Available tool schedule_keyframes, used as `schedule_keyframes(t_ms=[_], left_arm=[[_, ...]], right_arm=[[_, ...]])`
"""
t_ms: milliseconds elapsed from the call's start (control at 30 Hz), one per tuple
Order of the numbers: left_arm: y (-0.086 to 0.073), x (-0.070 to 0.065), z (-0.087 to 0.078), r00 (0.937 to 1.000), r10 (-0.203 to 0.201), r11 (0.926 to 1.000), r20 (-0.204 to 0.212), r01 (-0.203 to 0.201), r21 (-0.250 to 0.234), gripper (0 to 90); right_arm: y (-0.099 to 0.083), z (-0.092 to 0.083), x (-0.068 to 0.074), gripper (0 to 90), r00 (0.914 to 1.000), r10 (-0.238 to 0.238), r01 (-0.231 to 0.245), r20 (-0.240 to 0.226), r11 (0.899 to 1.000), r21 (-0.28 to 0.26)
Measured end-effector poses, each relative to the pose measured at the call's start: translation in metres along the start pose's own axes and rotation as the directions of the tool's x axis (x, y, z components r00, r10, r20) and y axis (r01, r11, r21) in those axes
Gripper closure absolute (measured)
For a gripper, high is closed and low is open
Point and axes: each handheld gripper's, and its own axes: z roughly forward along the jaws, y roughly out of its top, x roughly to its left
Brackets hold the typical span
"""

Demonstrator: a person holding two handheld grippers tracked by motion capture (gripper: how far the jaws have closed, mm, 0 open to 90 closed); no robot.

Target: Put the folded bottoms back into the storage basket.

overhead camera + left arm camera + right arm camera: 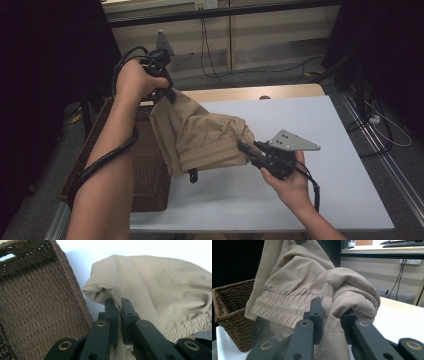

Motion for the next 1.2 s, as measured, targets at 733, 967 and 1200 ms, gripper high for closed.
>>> schedule_keyframes(t_ms=[733,967,1200], left_arm=[[-0.008,0.014,-0.019,0.9998,-0.02,0.9998,-0.002,0.02,-0.008,86.3],[-0.01,0.02,-0.021,0.9995,-0.029,0.9995,-0.008,0.029,-0.01,86.3],[-0.01,0.026,-0.025,0.9995,-0.028,0.9996,-0.015,0.028,-0.007,86.3]], right_arm=[[0.011,0.013,0.012,77.5,0.9996,-0.014,0.014,-0.025,1.0,-0.005],[0.015,0.015,0.016,77.5,0.9994,-0.019,0.019,-0.029,1.0,-0.012],[0.019,0.02,0.02,77.4,0.999,-0.024,0.024,-0.037,1.0,-0.014]])
